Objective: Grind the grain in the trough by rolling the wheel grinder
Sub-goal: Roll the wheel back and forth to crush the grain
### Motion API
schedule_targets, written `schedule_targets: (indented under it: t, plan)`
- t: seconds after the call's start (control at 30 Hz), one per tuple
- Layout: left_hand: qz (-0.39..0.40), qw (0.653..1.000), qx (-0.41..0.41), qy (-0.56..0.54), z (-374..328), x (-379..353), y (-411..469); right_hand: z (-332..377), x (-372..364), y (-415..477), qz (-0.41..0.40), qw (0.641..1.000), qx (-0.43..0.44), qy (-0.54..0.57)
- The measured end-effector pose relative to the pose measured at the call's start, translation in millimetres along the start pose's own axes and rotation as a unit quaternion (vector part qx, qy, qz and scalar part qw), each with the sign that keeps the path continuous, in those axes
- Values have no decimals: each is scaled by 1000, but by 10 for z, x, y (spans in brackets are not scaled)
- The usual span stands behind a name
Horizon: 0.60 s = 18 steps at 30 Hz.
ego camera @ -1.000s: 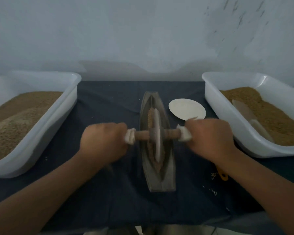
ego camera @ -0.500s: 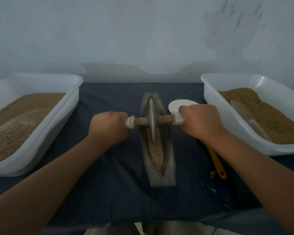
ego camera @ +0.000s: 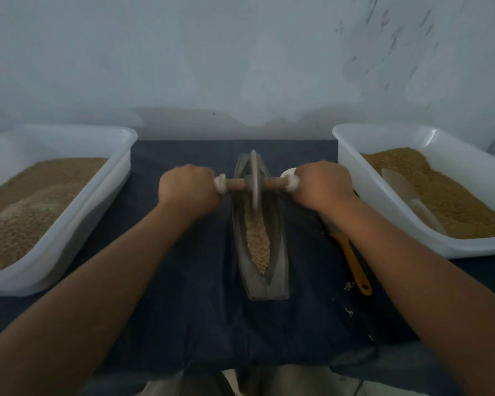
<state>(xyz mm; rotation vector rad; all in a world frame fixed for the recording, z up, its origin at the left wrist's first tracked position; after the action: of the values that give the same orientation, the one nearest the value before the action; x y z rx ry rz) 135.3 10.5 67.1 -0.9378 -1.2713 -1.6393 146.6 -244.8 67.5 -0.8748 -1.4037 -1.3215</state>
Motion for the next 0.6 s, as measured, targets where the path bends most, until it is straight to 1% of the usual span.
schedule_targets:
  t: [0.07, 0.13, 0.2, 0.27, 0.37, 0.5, 0.6]
  plan:
    - [2, 1000, -12, 10, 18, -11, -279, -3, 7, -221, 5, 999, 31, 12]
    - [-51, 997, -47, 28, 36, 80, -704, 14, 83, -621, -25, 996, 78, 19]
    - [-104, 991, -78, 18, 51, 212, -1038, 23, 178, -1017, -53, 990, 116, 58]
    - [-124, 989, -87, -4, 50, 233, -1127, -5, 193, -1169, -63, 986, 127, 83]
    - [-108, 992, -62, 24, 1, 163, -763, 23, 96, -838, -37, 994, 86, 64]
    - [-26, 1000, -11, 5, 39, 24, -85, 13, -17, -84, -13, 1000, 20, 21]
    - [-13, 1000, -6, -1, 36, 10, -152, -19, -22, -63, 2, 1000, 19, 8]
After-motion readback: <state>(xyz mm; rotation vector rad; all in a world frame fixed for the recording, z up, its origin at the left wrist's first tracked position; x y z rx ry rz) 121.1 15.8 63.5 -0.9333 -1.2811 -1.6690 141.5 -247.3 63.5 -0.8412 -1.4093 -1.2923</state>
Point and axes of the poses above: each hand's wrist, its own y-axis towards the middle knuckle, its own x-axis out of the back of the hand, z = x × y, the point moved 8 cm from there along y, towards the middle knuckle, and after that the axes turned 11 degrees about y, right-handed, at the moved point
